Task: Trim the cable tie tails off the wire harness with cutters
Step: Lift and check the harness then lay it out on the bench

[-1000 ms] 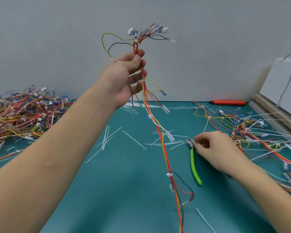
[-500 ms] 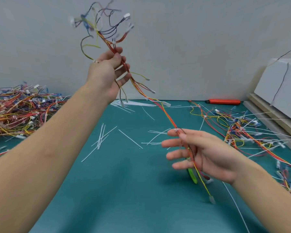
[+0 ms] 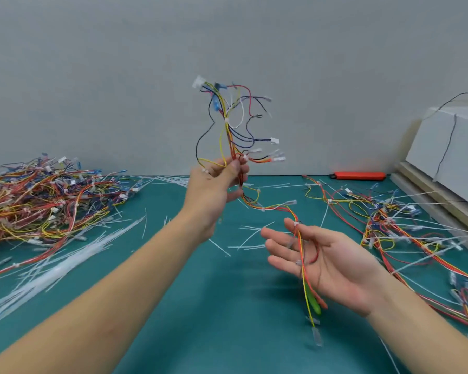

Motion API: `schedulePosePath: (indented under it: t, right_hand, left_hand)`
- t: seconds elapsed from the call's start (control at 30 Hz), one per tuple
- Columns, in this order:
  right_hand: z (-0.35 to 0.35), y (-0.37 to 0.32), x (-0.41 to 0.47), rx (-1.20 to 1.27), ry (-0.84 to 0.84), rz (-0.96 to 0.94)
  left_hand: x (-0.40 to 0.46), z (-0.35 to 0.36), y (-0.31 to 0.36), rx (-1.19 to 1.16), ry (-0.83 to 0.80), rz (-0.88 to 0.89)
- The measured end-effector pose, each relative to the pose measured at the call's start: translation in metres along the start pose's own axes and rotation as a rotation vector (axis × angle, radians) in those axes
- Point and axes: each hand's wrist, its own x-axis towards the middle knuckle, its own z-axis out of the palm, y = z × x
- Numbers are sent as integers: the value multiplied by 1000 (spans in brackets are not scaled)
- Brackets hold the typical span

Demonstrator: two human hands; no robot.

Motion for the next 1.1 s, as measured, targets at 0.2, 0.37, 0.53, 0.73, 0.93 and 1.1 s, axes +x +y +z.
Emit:
schedulePosePath:
  t: [0.2, 0.37, 0.53, 0.73, 0.93, 1.1]
  right_hand:
    - [2, 10, -3, -198, -5, -26]
    - [5, 20, -2, -367, 26, -110]
    - [7, 20, 0, -487, 151, -306]
    - [7, 22, 0, -674, 238, -454]
    - [12, 21, -1, -694, 217, -539]
    - [13, 23, -2, -785, 170, -546]
  left_hand:
    - [2, -2, -6, 13, -54, -23]
    - [-1, -5, -15, 115, -61, 42]
    - [-10, -7, -25, 205, -91, 189]
    - [-20, -13, -33, 170, -43, 162]
    - [-29, -16, -22, 128, -122, -83]
    - [-22, -16, -11, -70, -113, -303]
